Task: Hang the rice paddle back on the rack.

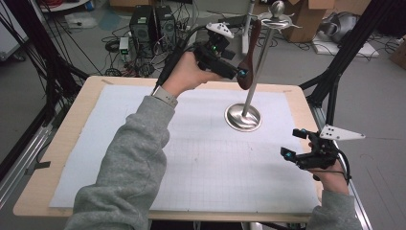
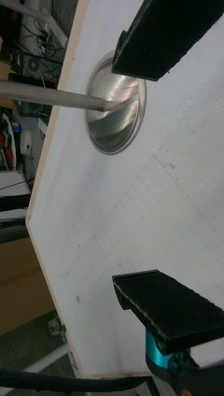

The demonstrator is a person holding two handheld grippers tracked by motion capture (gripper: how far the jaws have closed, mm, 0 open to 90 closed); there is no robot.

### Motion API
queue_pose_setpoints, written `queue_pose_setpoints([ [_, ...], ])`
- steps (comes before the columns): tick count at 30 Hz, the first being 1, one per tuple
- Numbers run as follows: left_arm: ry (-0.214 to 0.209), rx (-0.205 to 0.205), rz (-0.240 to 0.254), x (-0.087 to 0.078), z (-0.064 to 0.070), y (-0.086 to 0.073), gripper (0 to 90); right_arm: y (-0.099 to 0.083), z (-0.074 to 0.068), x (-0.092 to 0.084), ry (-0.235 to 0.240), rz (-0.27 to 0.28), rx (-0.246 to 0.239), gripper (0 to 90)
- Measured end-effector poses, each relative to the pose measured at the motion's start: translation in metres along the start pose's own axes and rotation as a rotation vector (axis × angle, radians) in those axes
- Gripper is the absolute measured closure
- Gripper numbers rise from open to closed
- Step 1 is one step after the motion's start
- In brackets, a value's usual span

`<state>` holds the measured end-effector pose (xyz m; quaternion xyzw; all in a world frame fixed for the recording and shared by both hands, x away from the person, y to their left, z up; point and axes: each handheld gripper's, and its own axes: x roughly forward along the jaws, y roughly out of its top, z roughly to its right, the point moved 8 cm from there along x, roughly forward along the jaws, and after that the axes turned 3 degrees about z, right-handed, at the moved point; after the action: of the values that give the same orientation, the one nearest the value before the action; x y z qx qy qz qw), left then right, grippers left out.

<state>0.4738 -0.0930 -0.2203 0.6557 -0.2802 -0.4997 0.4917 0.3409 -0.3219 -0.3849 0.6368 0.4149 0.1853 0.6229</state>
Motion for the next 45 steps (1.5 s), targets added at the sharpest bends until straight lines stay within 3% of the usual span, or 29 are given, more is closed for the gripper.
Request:
queue_pose_setpoints([
  [17, -0.006, 0.041, 0.013, -0.025, 0.012, -0.052, 17.1, 0.000, -0.001, 0.003, -0.012, -0.014, -0.019, 0.4],
  [25, 0.002, 0.052, 0.023, -0.036, 0.017, -0.068, 17.1, 0.001, 0.000, 0.003, -0.023, -0.011, -0.023, 0.4],
  [30, 0.008, 0.034, 0.039, -0.041, 0.017, -0.078, 17.2, 0.001, -0.001, 0.005, -0.020, -0.010, -0.025, 0.4],
  [35, 0.029, 0.011, 0.023, -0.048, 0.011, -0.105, 17.2, 0.002, -0.003, 0.004, -0.021, -0.012, -0.024, 0.4],
  [45, 0.061, 0.014, 0.031, -0.068, 0.011, -0.126, 17.2, 0.003, -0.004, 0.005, -0.024, -0.007, -0.039, 0.5],
])
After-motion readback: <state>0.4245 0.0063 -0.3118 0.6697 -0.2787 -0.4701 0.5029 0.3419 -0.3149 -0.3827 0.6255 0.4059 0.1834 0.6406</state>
